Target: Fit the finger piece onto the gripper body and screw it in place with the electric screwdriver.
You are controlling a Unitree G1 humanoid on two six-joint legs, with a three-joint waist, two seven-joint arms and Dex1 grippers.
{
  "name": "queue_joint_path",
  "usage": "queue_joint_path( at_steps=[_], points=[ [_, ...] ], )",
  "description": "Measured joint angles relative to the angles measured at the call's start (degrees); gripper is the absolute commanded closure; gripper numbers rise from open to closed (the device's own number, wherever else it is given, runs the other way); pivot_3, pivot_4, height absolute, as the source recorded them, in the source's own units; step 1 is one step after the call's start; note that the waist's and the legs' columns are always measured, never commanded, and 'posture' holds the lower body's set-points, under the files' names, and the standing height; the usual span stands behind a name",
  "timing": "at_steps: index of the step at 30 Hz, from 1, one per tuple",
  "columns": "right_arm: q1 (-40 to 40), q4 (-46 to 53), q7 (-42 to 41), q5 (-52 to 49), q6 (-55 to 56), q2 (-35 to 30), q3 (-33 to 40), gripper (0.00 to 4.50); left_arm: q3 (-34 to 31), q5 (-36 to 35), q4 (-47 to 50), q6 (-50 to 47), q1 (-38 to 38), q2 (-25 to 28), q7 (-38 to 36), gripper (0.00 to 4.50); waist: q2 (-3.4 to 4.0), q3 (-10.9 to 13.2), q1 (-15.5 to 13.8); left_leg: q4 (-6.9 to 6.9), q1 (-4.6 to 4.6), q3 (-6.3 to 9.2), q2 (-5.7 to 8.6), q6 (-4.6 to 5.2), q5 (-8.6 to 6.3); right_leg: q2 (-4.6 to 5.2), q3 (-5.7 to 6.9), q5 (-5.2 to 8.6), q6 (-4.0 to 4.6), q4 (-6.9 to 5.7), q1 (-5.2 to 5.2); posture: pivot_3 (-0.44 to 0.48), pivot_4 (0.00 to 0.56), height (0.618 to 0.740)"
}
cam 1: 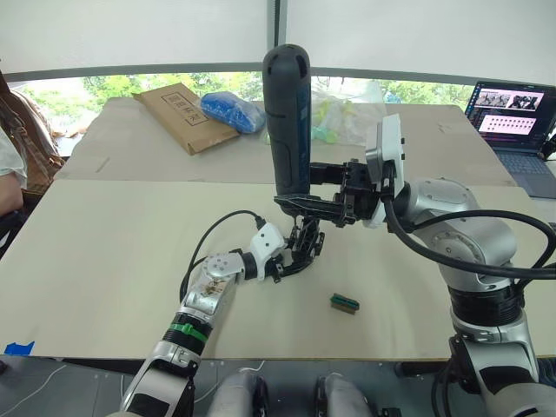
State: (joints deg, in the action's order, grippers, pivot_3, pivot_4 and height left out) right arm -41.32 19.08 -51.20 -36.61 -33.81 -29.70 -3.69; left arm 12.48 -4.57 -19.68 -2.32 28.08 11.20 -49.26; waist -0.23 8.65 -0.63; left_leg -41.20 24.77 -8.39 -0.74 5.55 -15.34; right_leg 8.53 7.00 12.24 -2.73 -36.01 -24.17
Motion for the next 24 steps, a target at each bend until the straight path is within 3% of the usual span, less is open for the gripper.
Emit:
queue_joint_path(
  at_steps=[24],
  points=[
    [2.03,-0.50,-1.38,2.72,1.82,1.22,-0.06,2.59,-0.04,-0.06,0.01,-0.05,0.01,0.03,-0.15,2.23,0.00,0.00,0.01,0.02,0.00,-0.01,0.00,-0.01,0.00,0.00,0.00,0.00,0.00,0.01,0.00,0.000,0.150,0.732]
  ],
)
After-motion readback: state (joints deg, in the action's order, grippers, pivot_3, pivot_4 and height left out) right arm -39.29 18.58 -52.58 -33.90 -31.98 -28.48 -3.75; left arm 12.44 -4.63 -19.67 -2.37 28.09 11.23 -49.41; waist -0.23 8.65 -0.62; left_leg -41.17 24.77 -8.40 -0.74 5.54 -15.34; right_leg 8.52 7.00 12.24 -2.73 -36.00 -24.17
